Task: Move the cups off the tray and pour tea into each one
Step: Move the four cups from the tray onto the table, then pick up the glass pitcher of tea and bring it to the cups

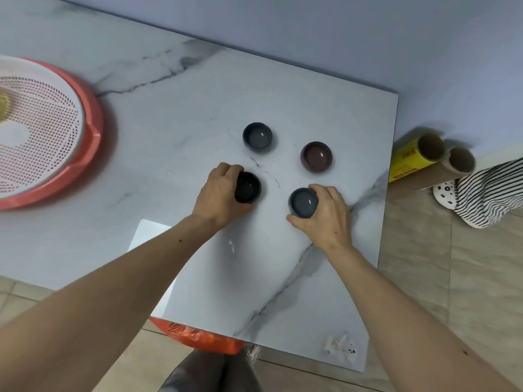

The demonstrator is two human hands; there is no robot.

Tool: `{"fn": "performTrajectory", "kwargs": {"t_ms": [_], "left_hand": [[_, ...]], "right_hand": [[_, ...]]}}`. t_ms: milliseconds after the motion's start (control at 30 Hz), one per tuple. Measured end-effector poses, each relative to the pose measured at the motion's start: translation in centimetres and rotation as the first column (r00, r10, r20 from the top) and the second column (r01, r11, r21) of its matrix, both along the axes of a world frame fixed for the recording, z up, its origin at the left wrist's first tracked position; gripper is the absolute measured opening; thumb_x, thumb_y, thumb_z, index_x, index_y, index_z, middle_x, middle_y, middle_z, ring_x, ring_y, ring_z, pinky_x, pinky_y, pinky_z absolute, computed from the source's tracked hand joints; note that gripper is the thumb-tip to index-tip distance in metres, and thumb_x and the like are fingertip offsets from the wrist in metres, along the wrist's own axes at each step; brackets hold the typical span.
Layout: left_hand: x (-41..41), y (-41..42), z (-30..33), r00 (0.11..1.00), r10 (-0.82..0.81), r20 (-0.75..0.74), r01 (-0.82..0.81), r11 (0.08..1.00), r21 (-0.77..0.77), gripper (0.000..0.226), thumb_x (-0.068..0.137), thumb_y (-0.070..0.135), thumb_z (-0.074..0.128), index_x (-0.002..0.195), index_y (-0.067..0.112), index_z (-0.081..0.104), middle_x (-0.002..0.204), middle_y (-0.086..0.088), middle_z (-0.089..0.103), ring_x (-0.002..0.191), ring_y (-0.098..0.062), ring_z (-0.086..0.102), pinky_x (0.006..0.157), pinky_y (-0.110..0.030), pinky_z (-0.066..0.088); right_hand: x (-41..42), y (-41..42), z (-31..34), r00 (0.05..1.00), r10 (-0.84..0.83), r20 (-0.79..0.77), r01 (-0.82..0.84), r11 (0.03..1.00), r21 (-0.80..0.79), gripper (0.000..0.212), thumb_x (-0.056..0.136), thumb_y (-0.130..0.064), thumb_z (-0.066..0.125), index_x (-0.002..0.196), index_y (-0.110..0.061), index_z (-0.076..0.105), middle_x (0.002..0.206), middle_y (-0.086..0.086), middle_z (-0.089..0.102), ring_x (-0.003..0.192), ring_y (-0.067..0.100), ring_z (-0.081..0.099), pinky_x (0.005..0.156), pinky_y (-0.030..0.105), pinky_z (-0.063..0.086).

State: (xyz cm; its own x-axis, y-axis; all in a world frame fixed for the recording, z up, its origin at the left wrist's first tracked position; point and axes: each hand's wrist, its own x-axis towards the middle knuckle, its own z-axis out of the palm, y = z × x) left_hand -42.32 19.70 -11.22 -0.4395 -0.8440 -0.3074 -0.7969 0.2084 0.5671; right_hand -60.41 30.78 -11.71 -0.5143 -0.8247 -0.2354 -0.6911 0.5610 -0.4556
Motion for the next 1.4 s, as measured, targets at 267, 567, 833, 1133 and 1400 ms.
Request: {"fn": "performTrajectory", "kwargs": {"t_ms": [267, 567, 833, 1133, 1400], "left_hand": [[0.8, 0.3, 1.2, 1.000, 0.003, -0.009, -0.003, 1.000, 0.004, 0.089, 0.066, 0.034, 0.080, 0.141, 0.018, 0.035, 0.133, -0.003, 0.046, 0.125, -0.022, 0.044, 0.096, -0.041, 0.047], [6.6, -1.5, 8.8, 0.990, -0.027, 0.137, 0.043, 0.993, -0.110, 0.078, 0.074, 0.037, 0.076, 0.140, 0.021, 0.037, 0.140, 0.001, 0.043, 0.128, -0.022, 0.042, 0.084, -0.034, 0.045], [18.4, -5.6, 14.5, 0.978, 0.106, 0.182, -0.076, 0.983, -0.167, 0.068, 0.073, 0.038, 0.077, 0.132, 0.017, 0.050, 0.129, -0.002, 0.053, 0.118, -0.026, 0.048, 0.085, -0.038, 0.045], [35.3, -13.0, 17.0, 0.953, 0.136, 0.272, -0.087, 0.979, -0.184, 0.062, 0.075, 0.038, 0.075, 0.130, 0.020, 0.053, 0.131, -0.001, 0.056, 0.123, -0.026, 0.050, 0.086, -0.039, 0.049], [44.9, -18.8, 16.2, 0.941, 0.112, 0.318, -0.056, 0.982, -0.180, 0.061, 0.075, 0.036, 0.077, 0.130, 0.021, 0.055, 0.132, -0.002, 0.057, 0.120, -0.028, 0.053, 0.086, -0.040, 0.050]], "right_hand": [[0.0, 0.4, 1.5, 0.999, 0.027, -0.043, -0.026, 0.999, 0.030, 0.092, 0.056, -0.048, 0.083, 0.135, -0.020, 0.046, 0.131, 0.001, 0.052, 0.124, 0.022, 0.045, 0.102, 0.038, 0.038], [3.6, -3.1, 9.6, 0.971, 0.197, -0.135, -0.201, 0.979, -0.017, 0.074, 0.065, -0.041, 0.081, 0.130, -0.017, 0.053, 0.128, 0.003, 0.055, 0.121, 0.025, 0.047, 0.100, 0.037, 0.036], [13.3, -11.0, 14.8, 0.918, 0.373, -0.135, -0.386, 0.918, -0.088, 0.065, 0.068, -0.038, 0.080, 0.126, -0.017, 0.058, 0.127, 0.002, 0.057, 0.117, 0.024, 0.050, 0.100, 0.036, 0.038], [28.8, -19.5, 16.3, 0.903, 0.418, -0.104, -0.428, 0.897, -0.107, 0.061, 0.071, -0.034, 0.079, 0.125, -0.017, 0.058, 0.126, 0.002, 0.059, 0.116, 0.023, 0.052, 0.093, 0.036, 0.045], [40.0, -24.4, 14.5, 0.910, 0.415, -0.009, -0.413, 0.903, -0.116, 0.059, 0.073, -0.038, 0.077, 0.126, -0.020, 0.057, 0.127, 0.002, 0.058, 0.118, 0.021, 0.053, 0.090, 0.035, 0.048]]}}
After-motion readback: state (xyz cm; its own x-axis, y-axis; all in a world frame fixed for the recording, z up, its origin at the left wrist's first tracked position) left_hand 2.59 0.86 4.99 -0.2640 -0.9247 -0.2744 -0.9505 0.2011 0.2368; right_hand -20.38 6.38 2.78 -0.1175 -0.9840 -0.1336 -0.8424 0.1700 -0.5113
